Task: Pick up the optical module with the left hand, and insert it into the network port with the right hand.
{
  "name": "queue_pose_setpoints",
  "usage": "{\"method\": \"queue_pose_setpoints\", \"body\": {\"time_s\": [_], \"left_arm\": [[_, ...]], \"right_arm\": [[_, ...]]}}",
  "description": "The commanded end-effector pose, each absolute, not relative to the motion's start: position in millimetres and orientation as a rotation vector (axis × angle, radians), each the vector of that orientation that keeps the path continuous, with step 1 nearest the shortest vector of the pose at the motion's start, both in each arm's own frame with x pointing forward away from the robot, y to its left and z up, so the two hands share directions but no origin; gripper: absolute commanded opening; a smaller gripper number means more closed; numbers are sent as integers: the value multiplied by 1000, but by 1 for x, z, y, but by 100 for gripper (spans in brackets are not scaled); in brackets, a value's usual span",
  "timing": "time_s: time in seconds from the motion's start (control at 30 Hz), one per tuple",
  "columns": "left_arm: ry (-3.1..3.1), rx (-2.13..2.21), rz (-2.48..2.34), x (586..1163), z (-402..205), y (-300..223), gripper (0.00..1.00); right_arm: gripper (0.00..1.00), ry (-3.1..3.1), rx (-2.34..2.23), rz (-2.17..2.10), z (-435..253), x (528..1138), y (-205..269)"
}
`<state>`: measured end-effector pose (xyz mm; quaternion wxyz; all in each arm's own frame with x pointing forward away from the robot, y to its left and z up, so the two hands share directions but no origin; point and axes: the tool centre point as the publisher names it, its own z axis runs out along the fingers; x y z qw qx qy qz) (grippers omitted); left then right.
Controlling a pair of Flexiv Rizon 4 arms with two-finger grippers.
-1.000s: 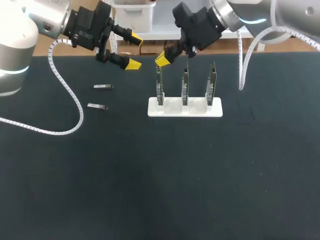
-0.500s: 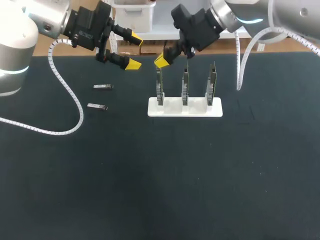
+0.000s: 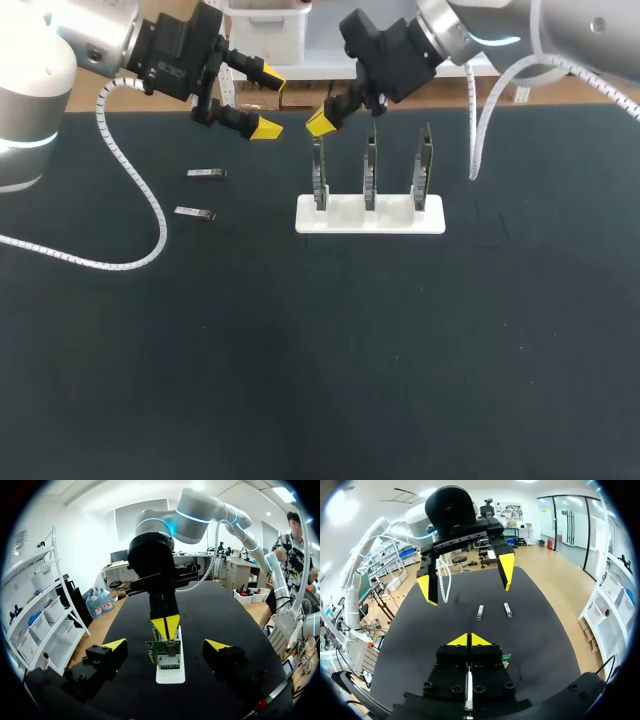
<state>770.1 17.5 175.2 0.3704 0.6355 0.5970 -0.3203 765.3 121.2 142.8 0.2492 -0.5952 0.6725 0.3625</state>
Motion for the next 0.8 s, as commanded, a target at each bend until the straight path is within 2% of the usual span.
{"method": "queue_pose_setpoints", "body": {"time_s": [0.03,0.8], "left_arm": [[1537,1636,-823,772,176,17,100],[1537,1636,-823,772,176,17,100]], "right_arm": [[0,1829,-1613,991,137,765,120],[0,1825,-1582,1012,128,758,120]]}}
